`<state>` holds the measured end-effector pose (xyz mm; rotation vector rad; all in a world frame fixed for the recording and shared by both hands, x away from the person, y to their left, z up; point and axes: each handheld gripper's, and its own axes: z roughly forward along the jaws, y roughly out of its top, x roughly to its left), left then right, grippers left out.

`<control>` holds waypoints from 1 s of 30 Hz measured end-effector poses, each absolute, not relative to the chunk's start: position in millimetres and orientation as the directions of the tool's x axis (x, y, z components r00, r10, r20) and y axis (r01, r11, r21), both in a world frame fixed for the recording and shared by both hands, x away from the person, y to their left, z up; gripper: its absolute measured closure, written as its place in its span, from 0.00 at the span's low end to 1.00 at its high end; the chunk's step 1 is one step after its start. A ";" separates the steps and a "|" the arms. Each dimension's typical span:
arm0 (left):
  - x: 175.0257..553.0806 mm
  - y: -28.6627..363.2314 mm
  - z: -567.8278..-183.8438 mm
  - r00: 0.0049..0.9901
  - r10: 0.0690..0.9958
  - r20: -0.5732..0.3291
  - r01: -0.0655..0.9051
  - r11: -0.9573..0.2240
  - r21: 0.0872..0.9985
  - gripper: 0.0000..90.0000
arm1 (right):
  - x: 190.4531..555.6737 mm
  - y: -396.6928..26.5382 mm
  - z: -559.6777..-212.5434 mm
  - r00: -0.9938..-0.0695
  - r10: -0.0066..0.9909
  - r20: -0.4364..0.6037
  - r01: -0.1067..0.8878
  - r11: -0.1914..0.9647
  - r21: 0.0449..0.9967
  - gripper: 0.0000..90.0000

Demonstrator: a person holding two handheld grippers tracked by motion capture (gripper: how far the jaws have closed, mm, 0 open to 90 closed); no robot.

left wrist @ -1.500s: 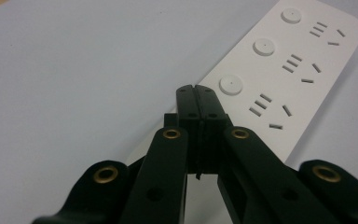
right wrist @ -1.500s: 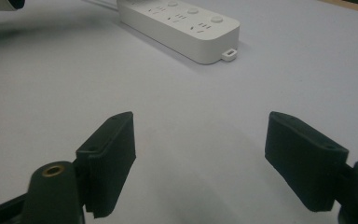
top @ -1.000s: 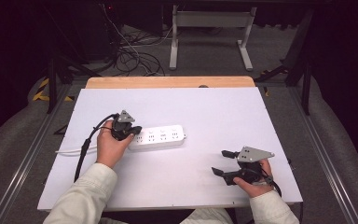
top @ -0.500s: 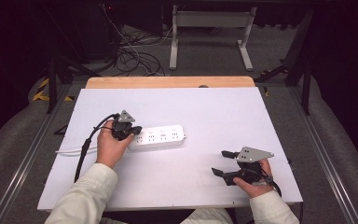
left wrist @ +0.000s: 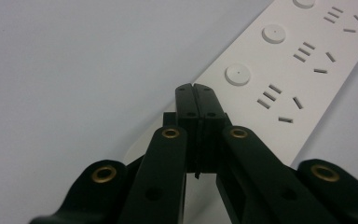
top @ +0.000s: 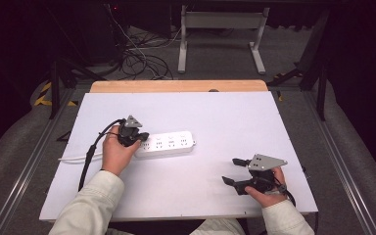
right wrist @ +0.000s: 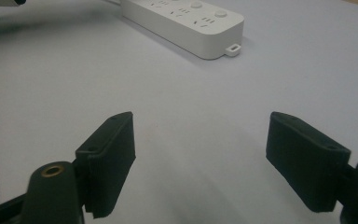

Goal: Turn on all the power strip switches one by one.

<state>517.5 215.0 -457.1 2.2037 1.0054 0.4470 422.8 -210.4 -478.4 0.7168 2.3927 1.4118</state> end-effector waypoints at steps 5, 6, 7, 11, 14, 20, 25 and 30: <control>518.9 215.1 -456.8 0.643 0.766 0.016 0.549 -0.476 0.687 1.00 | 422.9 -210.0 -478.9 -0.842 0.539 0.017 0.277 0.406 0.871 0.27; 519.6 216.1 -456.6 0.640 0.768 0.006 0.556 -0.469 0.686 1.00 | 422.9 -209.9 -479.0 -0.842 0.539 0.017 0.277 0.407 0.871 0.27; 520.1 215.4 -456.3 0.641 0.767 0.006 0.558 -0.472 0.682 1.00 | 422.8 -209.9 -479.1 -0.843 0.538 0.017 0.278 0.407 0.870 0.27; 520.7 211.8 -454.3 0.641 0.766 0.040 0.556 -0.499 0.665 1.00 | 423.1 -209.6 -479.6 -0.844 0.536 0.018 0.278 0.410 0.869 0.27; 520.9 213.0 -455.6 0.641 0.767 0.017 0.568 -0.489 0.663 1.00 | 422.8 -209.3 -479.9 -0.846 0.533 0.019 0.279 0.412 0.867 0.27; 522.3 214.0 -452.4 0.625 0.781 0.008 0.581 -0.471 0.664 1.00 | 423.0 -209.6 -480.3 -0.847 0.531 0.022 0.280 0.412 0.867 0.27; 519.0 205.5 -441.8 0.642 0.767 0.002 0.519 -0.436 0.735 1.00 | 423.3 -210.9 -479.4 -0.844 0.537 0.020 0.280 0.408 0.869 0.27; 517.2 192.2 -433.3 0.665 0.747 0.013 0.491 -0.450 0.746 1.00 | 423.2 -210.3 -479.8 -0.845 0.534 0.020 0.279 0.409 0.869 0.27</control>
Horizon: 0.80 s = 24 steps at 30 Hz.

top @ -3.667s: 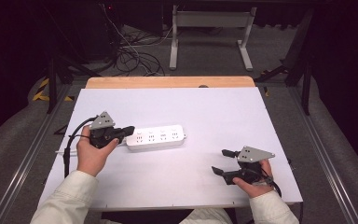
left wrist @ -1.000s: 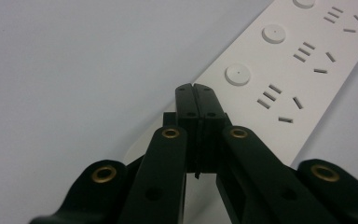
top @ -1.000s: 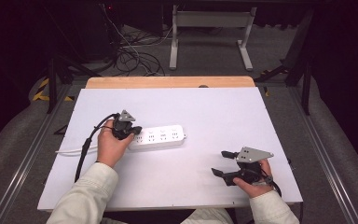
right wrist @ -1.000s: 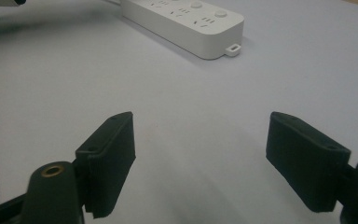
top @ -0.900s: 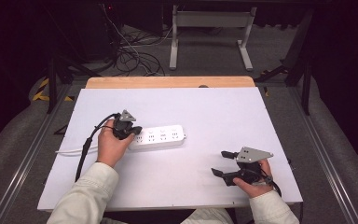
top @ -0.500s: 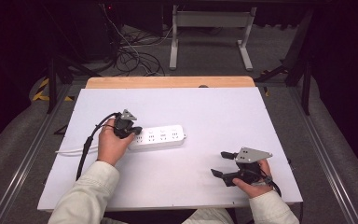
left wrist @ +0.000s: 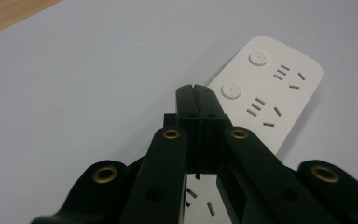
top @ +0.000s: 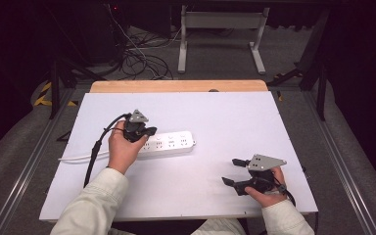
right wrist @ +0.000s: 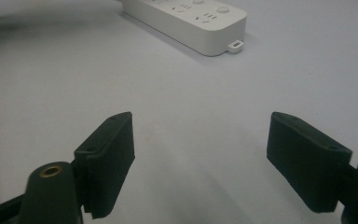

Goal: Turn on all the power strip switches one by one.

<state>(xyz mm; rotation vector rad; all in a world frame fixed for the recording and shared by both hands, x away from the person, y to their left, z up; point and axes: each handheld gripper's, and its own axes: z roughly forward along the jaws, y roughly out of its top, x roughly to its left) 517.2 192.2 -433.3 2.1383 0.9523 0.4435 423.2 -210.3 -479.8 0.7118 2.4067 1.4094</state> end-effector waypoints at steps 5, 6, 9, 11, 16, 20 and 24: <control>519.2 186.5 -437.8 0.672 0.741 0.010 0.497 -0.460 0.736 1.00 | 423.2 -211.1 -479.6 -0.845 0.534 0.021 0.279 0.408 0.870 0.26; 519.8 185.0 -439.4 0.671 0.741 0.008 0.500 -0.461 0.733 1.00 | 423.2 -210.9 -479.7 -0.845 0.534 0.021 0.279 0.408 0.870 0.26; 522.2 182.1 -443.1 0.669 0.743 0.003 0.508 -0.460 0.728 1.00 | 423.4 -210.7 -479.8 -0.845 0.534 0.022 0.280 0.408 0.869 0.26; 523.9 181.2 -445.1 0.666 0.746 0.014 0.509 -0.468 0.722 1.00 | 423.3 -210.7 -479.8 -0.845 0.534 0.022 0.280 0.407 0.869 0.26; 525.3 177.7 -450.4 0.669 0.744 0.010 0.519 -0.476 0.710 1.00 | 423.4 -210.7 -480.0 -0.846 0.533 0.023 0.280 0.407 0.869 0.26; 526.5 176.9 -452.5 0.663 0.748 0.012 0.527 -0.478 0.703 1.00 | 423.5 -210.8 -480.1 -0.846 0.532 0.023 0.281 0.409 0.869 0.26; 526.8 176.4 -454.9 0.665 0.746 0.019 0.525 -0.486 0.699 1.00 | 423.6 -210.7 -480.2 -0.846 0.533 0.022 0.280 0.410 0.868 0.26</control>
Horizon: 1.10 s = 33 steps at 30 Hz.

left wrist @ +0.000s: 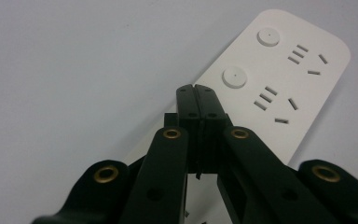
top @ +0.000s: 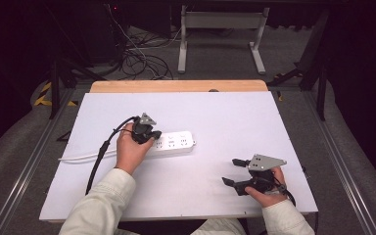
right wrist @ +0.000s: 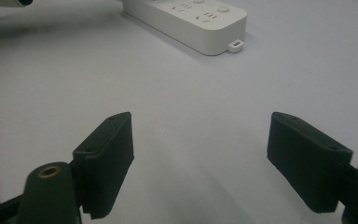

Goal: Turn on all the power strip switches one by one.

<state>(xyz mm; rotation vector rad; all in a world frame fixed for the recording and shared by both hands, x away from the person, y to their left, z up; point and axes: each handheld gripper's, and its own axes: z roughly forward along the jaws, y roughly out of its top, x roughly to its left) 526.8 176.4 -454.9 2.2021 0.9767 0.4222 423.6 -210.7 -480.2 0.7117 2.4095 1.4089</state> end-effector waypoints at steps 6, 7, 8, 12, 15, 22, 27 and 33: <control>525.9 176.2 -455.7 0.664 0.747 0.027 0.519 -0.487 0.702 1.00 | 423.5 -210.6 -480.2 -0.846 0.532 0.020 0.279 0.411 0.868 0.26; 525.7 176.1 -455.6 0.663 0.748 0.033 0.517 -0.490 0.702 1.00 | 423.4 -210.5 -480.2 -0.846 0.532 0.020 0.279 0.411 0.868 0.26; 525.5 175.7 -455.8 0.663 0.748 0.032 0.518 -0.488 0.702 1.00 | 423.4 -210.5 -480.3 -0.846 0.532 0.019 0.279 0.412 0.867 0.26; 525.4 176.1 -456.1 0.660 0.751 0.027 0.521 -0.484 0.703 1.00 | 423.4 -210.5 -480.4 -0.846 0.532 0.019 0.280 0.414 0.866 0.26; 525.4 176.0 -456.4 0.655 0.755 0.022 0.527 -0.478 0.702 1.00 | 423.4 -210.4 -480.4 -0.847 0.532 0.018 0.279 0.415 0.866 0.26; 524.9 176.3 -457.4 0.651 0.759 0.016 0.533 -0.472 0.702 1.00 | 423.4 -210.4 -480.4 -0.846 0.532 0.018 0.279 0.415 0.866 0.26; 523.3 173.9 -458.4 0.643 0.765 0.034 0.528 -0.475 0.704 1.00 | 423.3 -210.4 -480.5 -0.846 0.532 0.018 0.280 0.415 0.866 0.26; 522.9 172.6 -458.4 0.643 0.765 0.042 0.528 -0.482 0.699 1.00 | 423.3 -210.4 -480.5 -0.847 0.532 0.018 0.279 0.416 0.865 0.26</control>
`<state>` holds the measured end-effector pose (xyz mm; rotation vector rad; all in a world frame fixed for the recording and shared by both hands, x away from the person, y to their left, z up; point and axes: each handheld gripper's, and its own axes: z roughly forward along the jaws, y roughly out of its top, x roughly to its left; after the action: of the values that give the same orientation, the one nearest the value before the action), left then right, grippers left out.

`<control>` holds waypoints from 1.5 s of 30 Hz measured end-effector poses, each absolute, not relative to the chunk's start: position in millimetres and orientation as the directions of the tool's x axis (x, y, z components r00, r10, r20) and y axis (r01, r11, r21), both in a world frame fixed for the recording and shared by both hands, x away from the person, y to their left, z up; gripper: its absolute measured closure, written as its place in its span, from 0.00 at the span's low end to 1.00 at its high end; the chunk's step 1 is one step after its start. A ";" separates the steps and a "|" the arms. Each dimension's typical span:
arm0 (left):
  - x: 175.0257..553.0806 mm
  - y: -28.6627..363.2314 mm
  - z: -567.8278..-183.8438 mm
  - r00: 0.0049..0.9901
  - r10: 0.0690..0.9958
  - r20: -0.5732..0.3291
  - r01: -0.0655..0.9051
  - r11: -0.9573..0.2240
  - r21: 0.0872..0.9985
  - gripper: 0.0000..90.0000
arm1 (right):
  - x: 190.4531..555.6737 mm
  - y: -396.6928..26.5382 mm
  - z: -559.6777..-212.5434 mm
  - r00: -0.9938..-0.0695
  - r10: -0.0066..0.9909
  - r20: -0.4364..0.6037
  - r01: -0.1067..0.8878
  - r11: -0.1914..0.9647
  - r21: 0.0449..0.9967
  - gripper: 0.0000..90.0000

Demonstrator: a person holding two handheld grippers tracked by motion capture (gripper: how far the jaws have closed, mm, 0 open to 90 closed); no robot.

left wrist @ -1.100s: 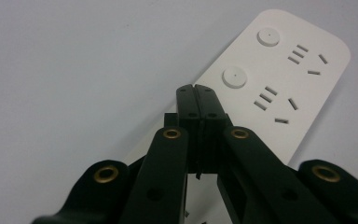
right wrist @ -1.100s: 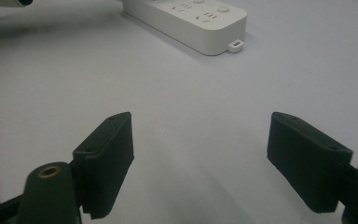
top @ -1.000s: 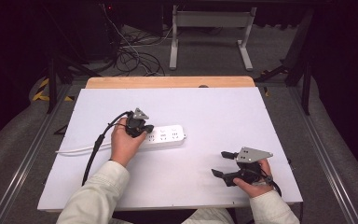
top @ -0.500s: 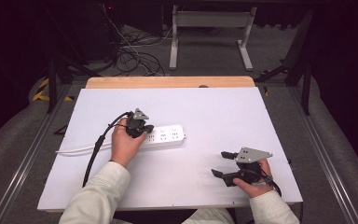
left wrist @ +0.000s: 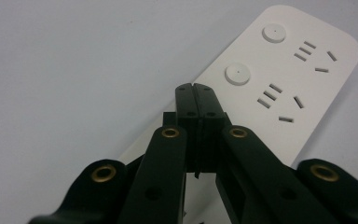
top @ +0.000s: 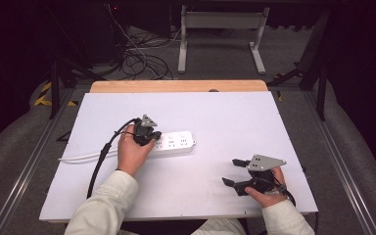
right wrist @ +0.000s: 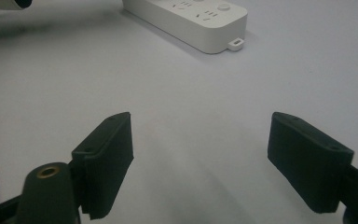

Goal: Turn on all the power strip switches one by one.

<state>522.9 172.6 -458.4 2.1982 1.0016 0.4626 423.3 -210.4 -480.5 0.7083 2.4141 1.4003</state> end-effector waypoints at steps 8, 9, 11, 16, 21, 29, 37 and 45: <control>519.4 173.1 -457.7 0.635 0.771 0.050 0.540 -0.489 0.685 1.00 | 423.2 -209.9 -480.5 -0.847 0.531 0.018 0.280 0.419 0.864 0.26; 519.7 174.5 -458.1 0.633 0.774 0.036 0.545 -0.478 0.689 1.00 | 423.0 -209.7 -480.4 -0.848 0.530 0.017 0.279 0.419 0.864 0.26; 520.7 177.6 -459.3 0.630 0.776 0.011 0.549 -0.456 0.701 1.00 | 422.8 -209.5 -480.4 -0.848 0.529 0.016 0.278 0.420 0.864 0.25; 519.3 174.3 -459.4 0.628 0.777 0.032 0.543 -0.467 0.697 1.00 | 423.2 -209.5 -480.7 -0.848 0.530 0.018 0.281 0.420 0.863 0.25; 520.6 175.3 -459.9 0.632 0.775 0.021 0.543 -0.462 0.701 1.00 | 423.5 -209.4 -481.2 -0.847 0.531 0.018 0.282 0.421 0.862 0.25; 522.0 171.4 -458.5 0.635 0.771 0.053 0.542 -0.493 0.680 1.00 | 423.5 -209.2 -481.8 -0.850 0.526 0.020 0.282 0.424 0.861 0.25; 521.8 175.0 -435.2 0.640 0.768 0.007 0.464 -0.394 0.793 1.00 | 424.3 -211.2 -481.5 -0.847 0.531 0.022 0.284 0.417 0.864 0.25; 523.2 156.5 -435.2 0.669 0.743 -0.005 0.462 -0.411 0.786 1.00 | 424.7 -211.7 -481.3 -0.847 0.530 0.023 0.284 0.416 0.864 0.25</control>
<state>523.2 156.5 -435.2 2.0778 0.9281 0.4447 424.7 -211.7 -481.3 0.7118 2.4188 1.4019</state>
